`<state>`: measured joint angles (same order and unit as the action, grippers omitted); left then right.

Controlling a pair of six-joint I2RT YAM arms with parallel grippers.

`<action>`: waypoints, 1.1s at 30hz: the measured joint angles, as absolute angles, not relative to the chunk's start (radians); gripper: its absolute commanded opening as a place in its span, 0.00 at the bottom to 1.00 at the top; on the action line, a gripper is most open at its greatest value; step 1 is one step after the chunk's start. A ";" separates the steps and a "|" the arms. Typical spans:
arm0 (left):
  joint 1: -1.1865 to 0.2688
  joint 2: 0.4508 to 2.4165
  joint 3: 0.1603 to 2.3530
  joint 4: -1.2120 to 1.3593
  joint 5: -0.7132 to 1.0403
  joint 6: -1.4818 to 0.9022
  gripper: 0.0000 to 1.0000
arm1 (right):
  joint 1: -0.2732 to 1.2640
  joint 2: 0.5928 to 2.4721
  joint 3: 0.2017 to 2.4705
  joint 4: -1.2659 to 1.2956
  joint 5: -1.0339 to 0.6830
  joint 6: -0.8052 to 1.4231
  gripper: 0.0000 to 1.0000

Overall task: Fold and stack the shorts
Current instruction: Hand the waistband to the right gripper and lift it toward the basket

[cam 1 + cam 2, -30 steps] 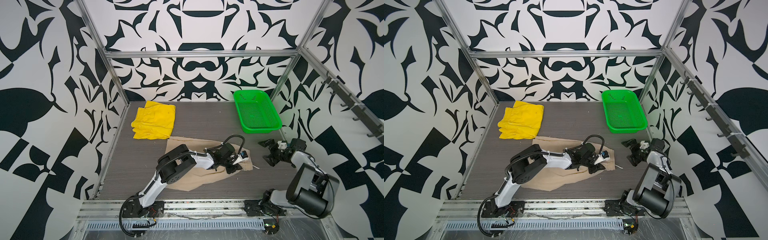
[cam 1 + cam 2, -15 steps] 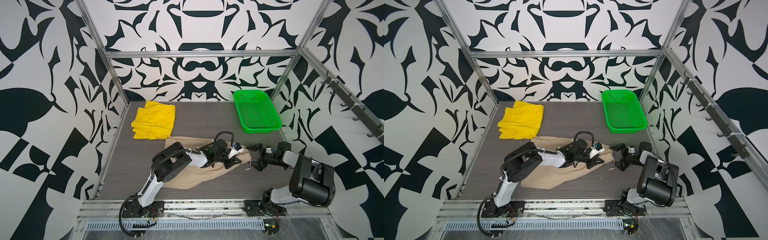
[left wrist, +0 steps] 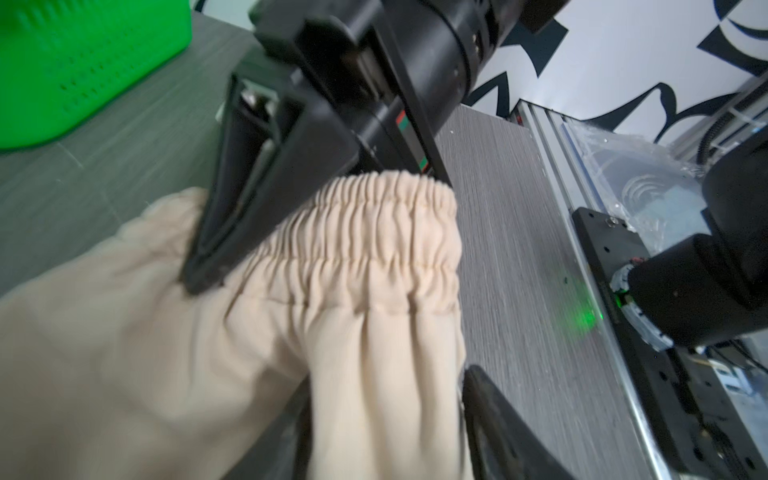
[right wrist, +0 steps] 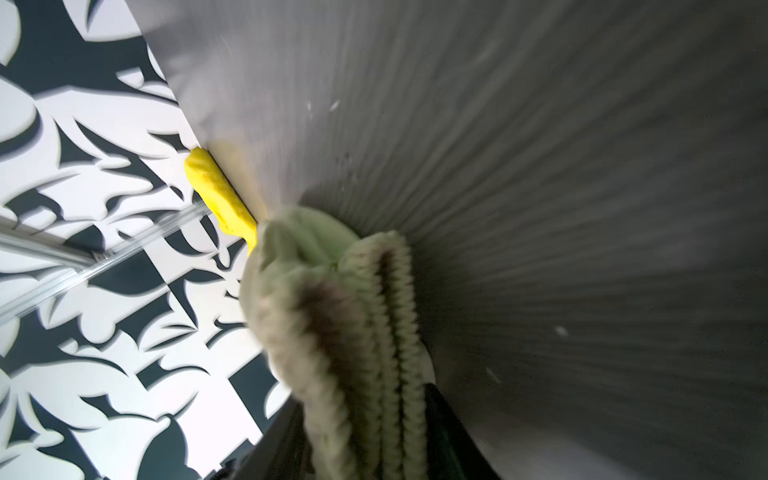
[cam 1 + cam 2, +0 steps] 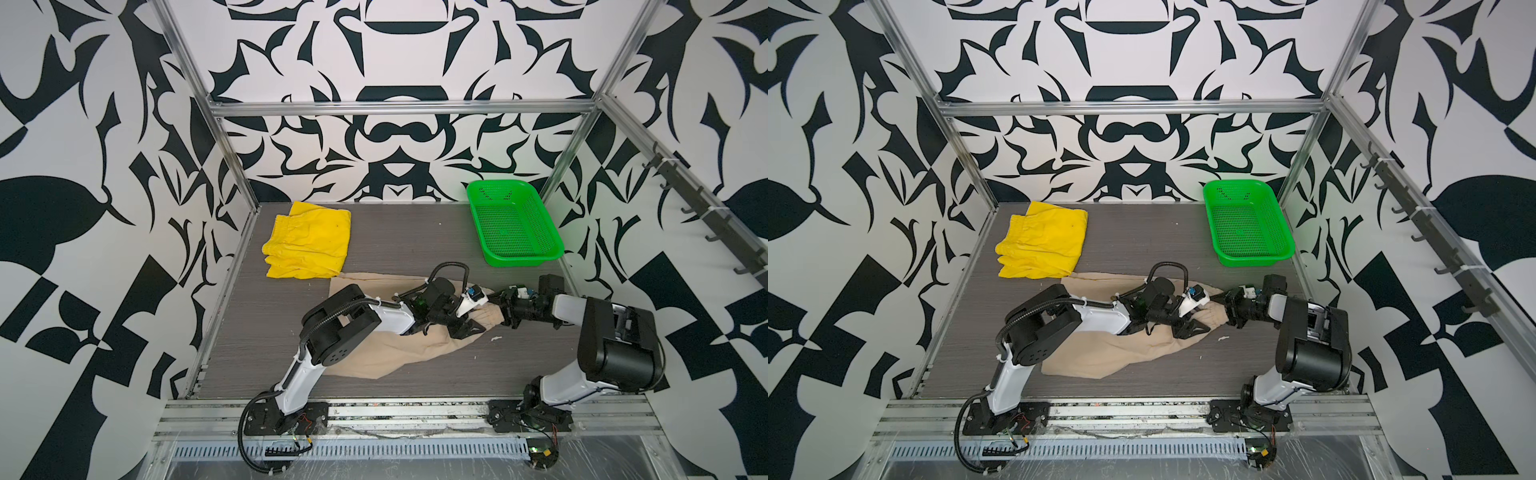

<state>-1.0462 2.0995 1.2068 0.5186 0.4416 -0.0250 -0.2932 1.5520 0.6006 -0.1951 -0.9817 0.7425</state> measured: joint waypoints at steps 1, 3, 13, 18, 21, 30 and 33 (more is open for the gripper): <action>-1.045 2.080 1.205 0.508 0.435 -0.027 0.61 | -0.289 1.542 0.606 -0.207 -0.975 0.734 0.24; -1.039 2.028 1.196 0.481 0.420 -0.036 0.61 | -0.280 1.508 0.616 -0.242 -0.960 0.709 0.19; -0.986 1.771 1.155 0.190 0.133 -0.071 0.59 | -0.234 1.287 0.820 -0.476 -0.844 0.575 0.14; -0.971 1.814 1.136 0.072 0.052 -0.088 0.57 | -0.213 1.282 0.926 -0.563 -0.799 0.526 0.13; -0.972 1.877 1.137 0.053 0.031 -0.097 0.55 | -0.204 1.286 0.969 -0.609 -0.778 0.505 0.13; -0.984 2.058 1.271 0.039 0.012 -0.095 0.56 | -0.174 1.311 1.084 -0.692 -0.744 0.469 0.12; -0.997 2.117 1.343 0.046 0.015 -0.089 0.58 | -0.157 1.338 1.137 -0.714 -0.723 0.457 0.12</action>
